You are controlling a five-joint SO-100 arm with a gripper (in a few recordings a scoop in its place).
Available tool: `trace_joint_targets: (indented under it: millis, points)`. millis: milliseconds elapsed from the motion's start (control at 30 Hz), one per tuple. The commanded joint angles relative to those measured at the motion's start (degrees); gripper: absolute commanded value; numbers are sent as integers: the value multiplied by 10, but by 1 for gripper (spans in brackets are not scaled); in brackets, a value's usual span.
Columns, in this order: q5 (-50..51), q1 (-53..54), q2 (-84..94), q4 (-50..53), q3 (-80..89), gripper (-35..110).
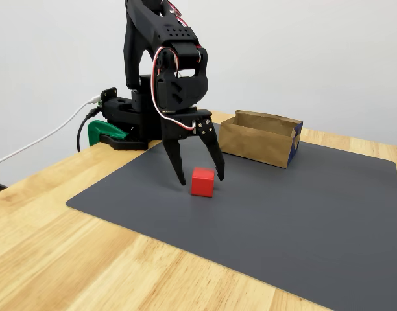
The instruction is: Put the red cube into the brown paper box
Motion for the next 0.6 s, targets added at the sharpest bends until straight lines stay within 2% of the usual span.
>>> trace_joint_targets:
  millis: [0, 167, 433, 567]
  points:
    - [-10, 4, 8, 13, -18, 15]
    - [-3, 1, 9, 11, -18, 0]
    - [9, -4, 51, -16, 1, 0]
    - [42, -22, 165, -106, 86, 0]
